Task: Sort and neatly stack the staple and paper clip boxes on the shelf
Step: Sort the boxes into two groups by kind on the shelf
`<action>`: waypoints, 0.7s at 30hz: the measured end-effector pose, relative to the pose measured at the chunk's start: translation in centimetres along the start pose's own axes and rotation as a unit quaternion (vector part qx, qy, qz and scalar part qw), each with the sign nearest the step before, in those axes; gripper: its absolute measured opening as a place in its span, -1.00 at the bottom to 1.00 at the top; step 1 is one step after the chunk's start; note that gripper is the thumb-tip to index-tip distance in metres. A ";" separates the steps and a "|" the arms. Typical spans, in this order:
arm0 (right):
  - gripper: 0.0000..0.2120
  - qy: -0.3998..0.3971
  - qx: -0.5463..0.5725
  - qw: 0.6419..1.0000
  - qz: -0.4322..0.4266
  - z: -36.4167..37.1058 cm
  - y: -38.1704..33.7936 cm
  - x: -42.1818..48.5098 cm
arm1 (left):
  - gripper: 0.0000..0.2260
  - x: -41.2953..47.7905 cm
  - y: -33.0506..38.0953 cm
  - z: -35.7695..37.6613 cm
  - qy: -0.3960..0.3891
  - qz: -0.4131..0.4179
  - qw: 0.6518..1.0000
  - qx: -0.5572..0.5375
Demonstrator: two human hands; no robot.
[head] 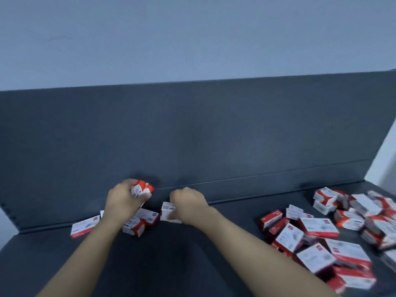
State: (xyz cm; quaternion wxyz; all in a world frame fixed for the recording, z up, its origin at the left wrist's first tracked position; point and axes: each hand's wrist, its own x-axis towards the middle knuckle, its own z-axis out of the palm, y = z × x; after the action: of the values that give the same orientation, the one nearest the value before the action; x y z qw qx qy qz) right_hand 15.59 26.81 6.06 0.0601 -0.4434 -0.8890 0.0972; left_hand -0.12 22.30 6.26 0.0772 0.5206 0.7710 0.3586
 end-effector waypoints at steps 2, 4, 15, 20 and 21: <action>-0.66 0.022 0.016 0.999 0.024 -2.4 2.7 -1.3 | -0.75 -0.2 3.9 1.7 -0.007 0.029 0.999 -0.019; -0.63 0.043 0.035 0.997 0.051 -4.7 6.2 -3.1 | -0.74 -0.7 7.9 3.9 -0.014 0.054 0.998 -0.039; -0.65 0.118 0.026 0.978 0.171 -12.5 29.9 -14.9 | -0.67 -6.5 29.7 19.1 -0.076 0.126 0.984 -0.097; -0.74 0.122 0.012 0.969 0.213 -13.1 37.9 -17.3 | -0.59 -7.4 35.2 25.0 -0.116 0.124 0.983 -0.069; -0.75 0.120 0.013 0.967 0.224 -13.0 39.2 -17.5 | -0.58 -7.4 35.9 26.0 -0.124 0.125 0.983 -0.061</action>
State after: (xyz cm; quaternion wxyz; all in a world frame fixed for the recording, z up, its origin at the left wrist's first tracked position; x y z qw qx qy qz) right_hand 59.07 37.38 9.50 0.1487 -0.6386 -0.7522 0.0661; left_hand 42.86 35.42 8.10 0.1581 0.6474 0.6612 0.3444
